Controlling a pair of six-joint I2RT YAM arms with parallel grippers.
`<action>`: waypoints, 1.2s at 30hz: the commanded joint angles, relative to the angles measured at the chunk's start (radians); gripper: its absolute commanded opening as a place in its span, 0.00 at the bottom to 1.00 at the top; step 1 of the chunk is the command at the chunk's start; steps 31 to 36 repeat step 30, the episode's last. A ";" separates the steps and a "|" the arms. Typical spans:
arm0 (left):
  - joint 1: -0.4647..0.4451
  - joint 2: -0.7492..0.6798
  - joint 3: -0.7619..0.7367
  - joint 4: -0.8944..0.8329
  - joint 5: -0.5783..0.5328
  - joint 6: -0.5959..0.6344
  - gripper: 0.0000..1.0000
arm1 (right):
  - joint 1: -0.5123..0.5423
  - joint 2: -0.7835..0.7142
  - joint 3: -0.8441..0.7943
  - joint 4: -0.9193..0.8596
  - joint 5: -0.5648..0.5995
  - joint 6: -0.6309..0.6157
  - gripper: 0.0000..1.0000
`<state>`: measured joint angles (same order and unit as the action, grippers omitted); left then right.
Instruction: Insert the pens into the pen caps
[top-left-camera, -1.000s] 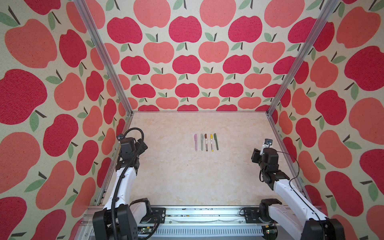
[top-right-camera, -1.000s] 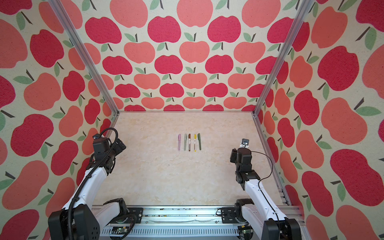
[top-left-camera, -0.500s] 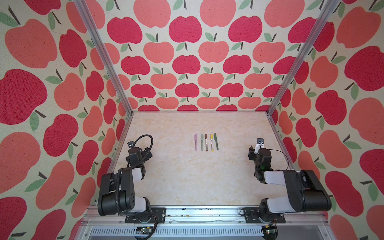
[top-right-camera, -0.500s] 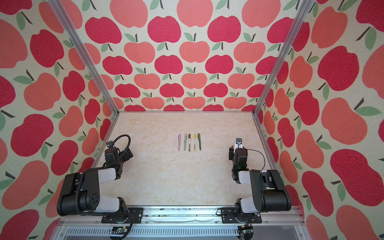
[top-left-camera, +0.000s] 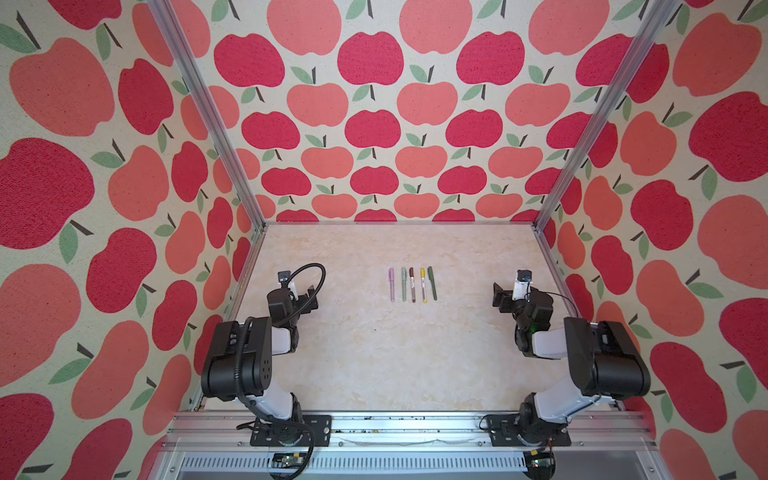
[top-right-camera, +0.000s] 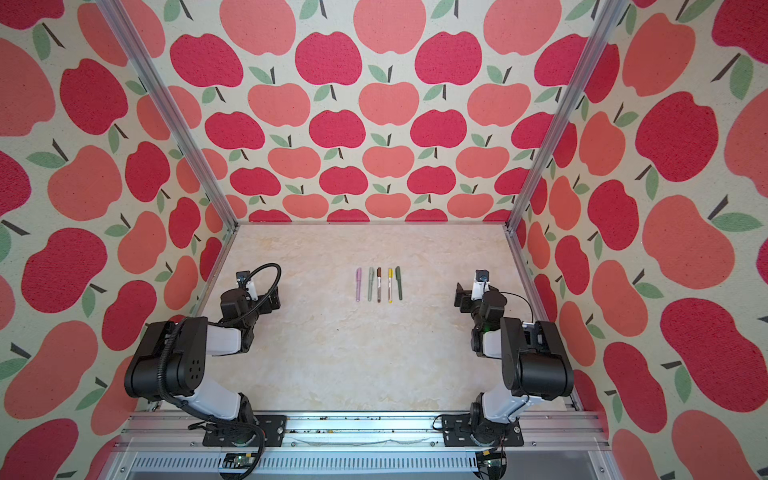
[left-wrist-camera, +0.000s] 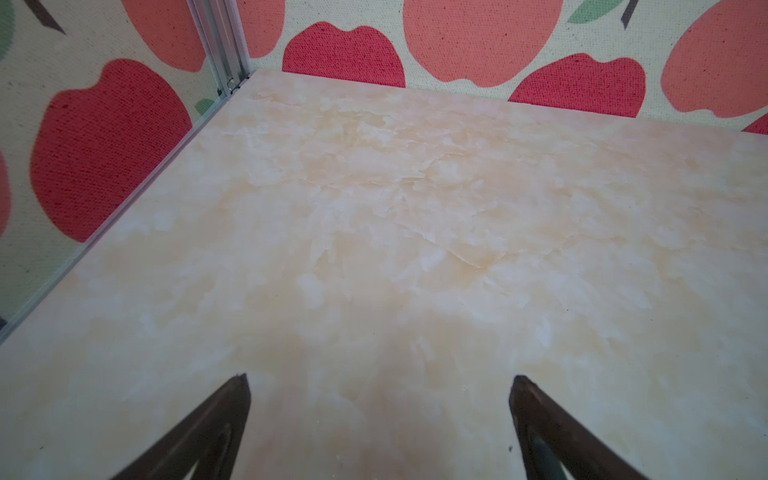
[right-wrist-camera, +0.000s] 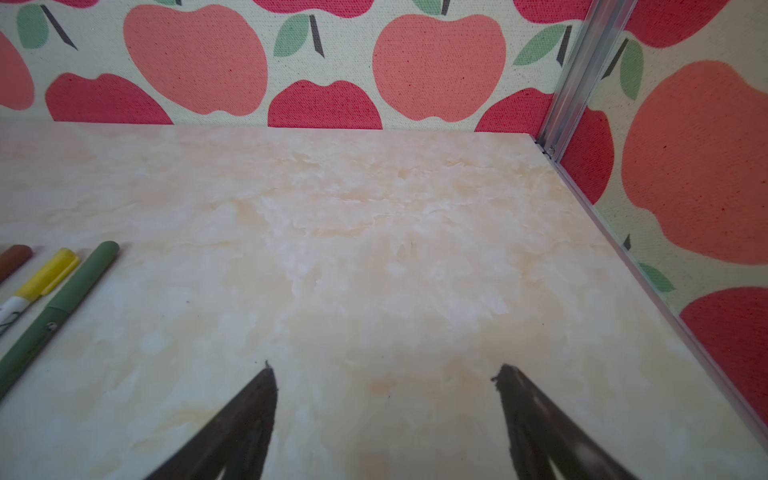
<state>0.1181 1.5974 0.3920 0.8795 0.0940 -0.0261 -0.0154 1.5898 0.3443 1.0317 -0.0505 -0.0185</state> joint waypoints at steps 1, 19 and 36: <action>-0.010 0.011 -0.001 0.058 -0.016 0.028 0.99 | -0.001 -0.002 0.013 -0.024 -0.041 0.008 0.99; -0.014 0.008 0.001 0.049 -0.024 0.031 0.99 | 0.043 -0.004 0.028 -0.059 0.010 -0.032 0.99; -0.015 0.008 0.001 0.049 -0.024 0.031 0.99 | 0.032 -0.006 0.027 -0.057 -0.009 -0.024 0.99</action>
